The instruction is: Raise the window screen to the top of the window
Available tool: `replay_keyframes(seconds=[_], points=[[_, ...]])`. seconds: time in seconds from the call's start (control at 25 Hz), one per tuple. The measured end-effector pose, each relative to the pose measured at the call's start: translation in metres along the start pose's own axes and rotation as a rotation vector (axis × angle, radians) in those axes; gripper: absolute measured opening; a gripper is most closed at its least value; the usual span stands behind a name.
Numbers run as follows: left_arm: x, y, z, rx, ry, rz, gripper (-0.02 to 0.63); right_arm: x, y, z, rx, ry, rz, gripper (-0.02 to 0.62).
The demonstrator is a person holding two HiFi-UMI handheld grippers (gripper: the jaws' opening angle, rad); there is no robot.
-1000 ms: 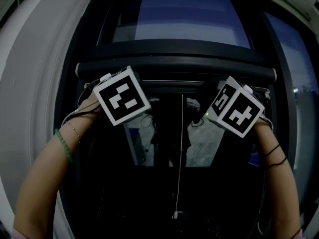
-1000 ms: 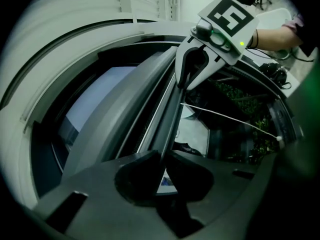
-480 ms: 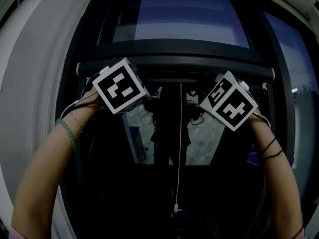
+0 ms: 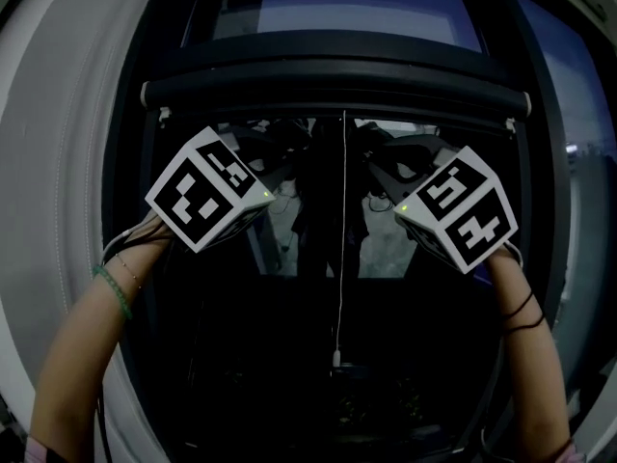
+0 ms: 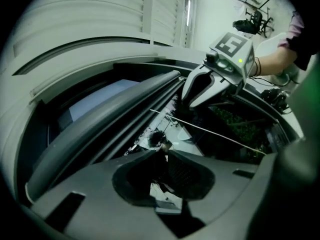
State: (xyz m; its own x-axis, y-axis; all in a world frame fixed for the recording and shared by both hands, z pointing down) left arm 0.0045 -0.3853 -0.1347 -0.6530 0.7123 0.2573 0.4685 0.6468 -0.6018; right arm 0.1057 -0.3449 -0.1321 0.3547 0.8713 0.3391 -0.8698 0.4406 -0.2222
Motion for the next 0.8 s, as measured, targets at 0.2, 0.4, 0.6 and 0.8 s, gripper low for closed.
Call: replay_keyframes(seconds=[0.2,0.4,0.6,0.8], points=[[0.01,-0.05,-0.073,0.077,-0.086,0.026,0.074,0.026,-0.018,0.058,-0.125,0.028,-0.048,0.054],[0.042,-0.087,-0.154,0.227,-0.183,-0.01,0.074,0.062,-0.026,0.127,-0.262,0.033,-0.109,0.053],[0.093,-0.1,-0.244,0.449,-0.262,-0.088,0.074,0.116,-0.037,0.209,-0.419,0.087,-0.123,0.052],[0.128,-0.124,-0.322,0.558,-0.271,-0.019,0.074,0.168,-0.054,0.28,-0.58,0.134,-0.106,0.052]])
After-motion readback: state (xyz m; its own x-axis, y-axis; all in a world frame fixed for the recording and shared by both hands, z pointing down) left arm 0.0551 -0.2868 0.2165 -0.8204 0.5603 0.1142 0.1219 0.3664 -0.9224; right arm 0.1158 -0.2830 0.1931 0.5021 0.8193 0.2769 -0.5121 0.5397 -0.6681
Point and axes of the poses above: the fingertips, and each gripper's own axes: x backward along the fingers, z to its left, y out of its top, the point moved 1 cm from there along x, backward along the fingers, and after that the axes turned 13 degrees about x, right-handed, at the moved point
